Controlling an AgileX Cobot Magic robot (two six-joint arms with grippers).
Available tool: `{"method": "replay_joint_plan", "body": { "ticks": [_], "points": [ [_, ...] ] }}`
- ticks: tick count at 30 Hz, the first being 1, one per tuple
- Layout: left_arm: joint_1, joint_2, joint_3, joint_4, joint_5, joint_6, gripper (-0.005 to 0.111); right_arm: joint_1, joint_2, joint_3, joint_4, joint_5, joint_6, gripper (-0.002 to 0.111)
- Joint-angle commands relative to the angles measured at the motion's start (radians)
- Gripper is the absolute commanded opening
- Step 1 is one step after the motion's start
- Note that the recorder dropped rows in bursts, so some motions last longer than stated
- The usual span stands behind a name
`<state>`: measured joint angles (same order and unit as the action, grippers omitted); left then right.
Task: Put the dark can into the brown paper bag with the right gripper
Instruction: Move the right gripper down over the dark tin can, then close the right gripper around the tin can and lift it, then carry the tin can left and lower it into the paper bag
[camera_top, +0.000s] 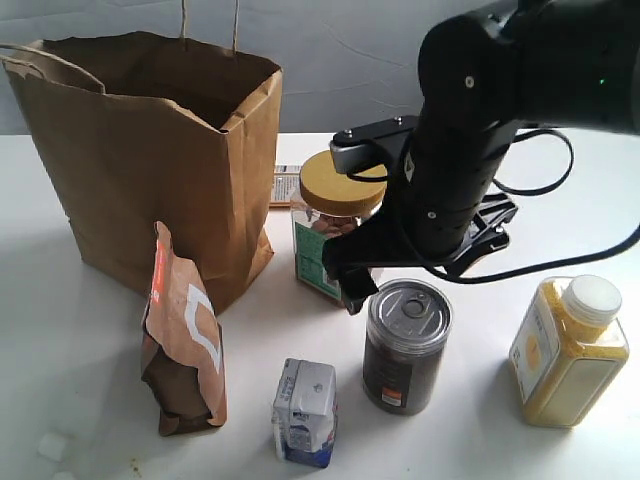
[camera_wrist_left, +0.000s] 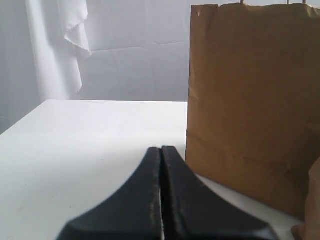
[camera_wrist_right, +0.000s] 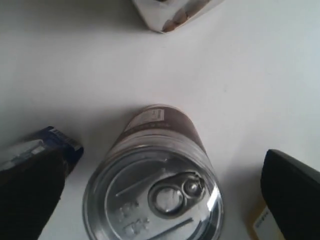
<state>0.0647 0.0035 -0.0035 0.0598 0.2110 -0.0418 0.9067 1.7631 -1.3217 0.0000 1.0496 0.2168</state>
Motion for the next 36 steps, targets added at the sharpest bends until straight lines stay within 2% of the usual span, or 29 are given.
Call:
{"method": "replay_joint_plan", "body": {
  "ticks": [1, 5, 7, 15, 18, 27, 36],
  "points": [
    [-0.006, -0.003, 0.004, 0.003, -0.005, -0.004, 0.000, -0.002, 0.001, 0.085, 0.000, -0.113, 0.007, 0.098],
    [-0.006, -0.003, 0.004, 0.003, -0.005, -0.004, 0.000, -0.002, 0.001, 0.153, 0.010, -0.196, 0.022, 0.093],
    [-0.006, -0.003, 0.004, 0.003, -0.005, -0.004, 0.000, -0.002, 0.001, 0.173, 0.010, -0.212, 0.023, 0.086],
    [-0.006, -0.003, 0.004, 0.003, -0.005, -0.004, 0.000, -0.002, 0.001, 0.186, 0.009, -0.212, 0.043, 0.020],
    [-0.006, -0.003, 0.004, 0.003, -0.005, -0.004, 0.000, -0.002, -0.008, 0.186, 0.009, -0.210, 0.044, 0.000],
    [-0.006, -0.003, 0.004, 0.003, -0.005, -0.004, 0.000, 0.000, -0.225, 0.126, -0.032, -0.191, 0.044, 0.000],
    [-0.006, -0.003, 0.004, 0.003, -0.005, -0.004, 0.000, 0.000, -0.400, -0.145, -0.005, -0.227, 0.019, 0.000]
  ]
}}
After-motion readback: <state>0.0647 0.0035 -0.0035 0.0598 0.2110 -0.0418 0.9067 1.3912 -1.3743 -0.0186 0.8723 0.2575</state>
